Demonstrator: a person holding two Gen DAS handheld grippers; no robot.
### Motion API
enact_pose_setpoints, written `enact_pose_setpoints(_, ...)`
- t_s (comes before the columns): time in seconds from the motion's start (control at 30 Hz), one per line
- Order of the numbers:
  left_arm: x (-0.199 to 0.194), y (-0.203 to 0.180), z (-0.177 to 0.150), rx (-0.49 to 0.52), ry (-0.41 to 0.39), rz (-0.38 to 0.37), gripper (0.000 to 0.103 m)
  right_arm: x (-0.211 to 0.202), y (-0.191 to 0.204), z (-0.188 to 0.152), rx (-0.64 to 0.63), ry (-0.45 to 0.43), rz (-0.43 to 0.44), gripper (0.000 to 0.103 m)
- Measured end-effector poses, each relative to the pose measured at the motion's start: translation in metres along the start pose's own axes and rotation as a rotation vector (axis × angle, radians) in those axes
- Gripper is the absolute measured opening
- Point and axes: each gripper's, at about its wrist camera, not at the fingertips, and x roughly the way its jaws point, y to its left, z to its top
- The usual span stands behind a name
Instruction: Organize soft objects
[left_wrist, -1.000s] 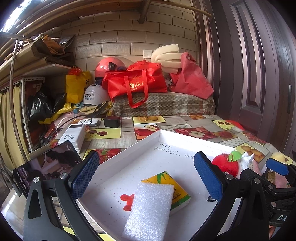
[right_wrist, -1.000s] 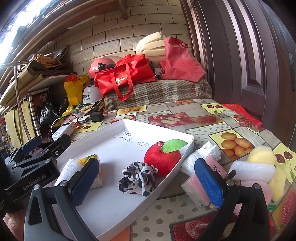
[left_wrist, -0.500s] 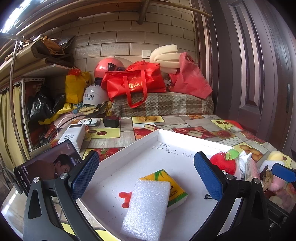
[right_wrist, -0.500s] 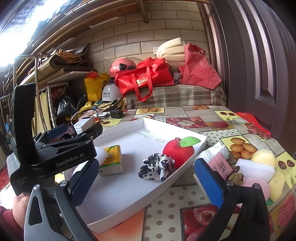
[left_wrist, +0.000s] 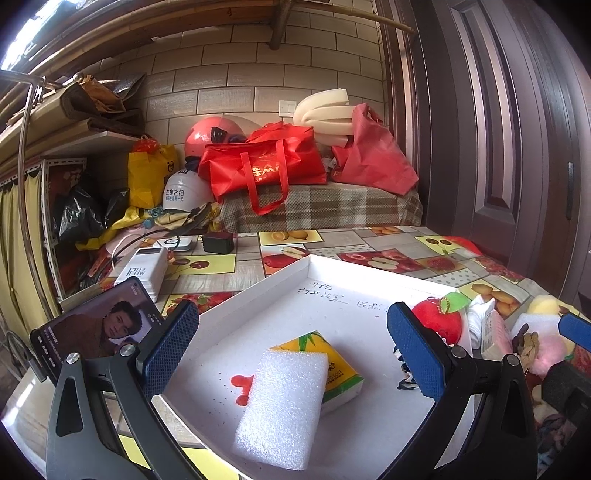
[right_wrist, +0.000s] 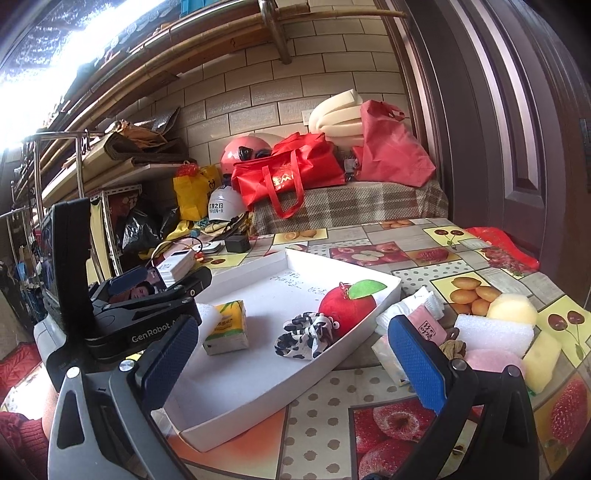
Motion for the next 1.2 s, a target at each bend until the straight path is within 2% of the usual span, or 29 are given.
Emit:
enact_pose_setpoints(0.17, -0.007, -0.006, -0.004, 0.008, -0.005, -0.011, 0.103, -0.032, -0.016, 0.004, 0.018, -0.118, 0.013, 0.103)
enact_pose_setpoints(0.27, -0.012, -0.011, -0.005, 0.007, -0.006, -0.032, 0.103, -0.048, -0.035, 0.006, 0.055, -0.169, -0.054, 0.103)
enact_pose_setpoints(0.43, -0.022, -0.032, -0.009, 0.029, 0.0, -0.104, 0.103, -0.063, -0.079, 0.007, 0.13, -0.2, -0.113, 0.103)
enact_pose_setpoints(0.6, -0.031, -0.055, -0.012, 0.033, 0.021, -0.194, 0.103, -0.086, -0.103, 0.011, 0.032, -0.31, -0.198, 0.103)
enact_pose_setpoints(0.67, -0.035, -0.065, -0.013, 0.036, 0.027, -0.227, 0.103, -0.087, -0.112, 0.013, 0.01, -0.283, -0.188, 0.103)
enact_pose_setpoints(0.77, -0.041, -0.08, -0.014, 0.059, 0.034, -0.264, 0.103, -0.084, -0.13, 0.012, 0.049, -0.22, -0.182, 0.103)
enact_pose_setpoints(0.87, -0.047, -0.091, -0.015, 0.07, 0.044, -0.316, 0.103, -0.085, -0.148, 0.011, 0.118, -0.21, -0.234, 0.103)
enact_pose_setpoints(1.0, -0.051, -0.104, -0.016, 0.082, 0.056, -0.331, 0.103, -0.087, -0.166, 0.008, 0.185, -0.191, -0.279, 0.103)
enact_pose_setpoints(1.13, -0.053, -0.104, -0.014, 0.027, 0.047, -0.375, 0.103, -0.085, -0.169, 0.008, 0.203, -0.171, -0.299, 0.103)
enact_pose_setpoints(1.2, -0.051, -0.1, -0.013, -0.022, 0.056, -0.44, 0.103, -0.084, -0.168, 0.008, 0.2, -0.164, -0.308, 0.103)
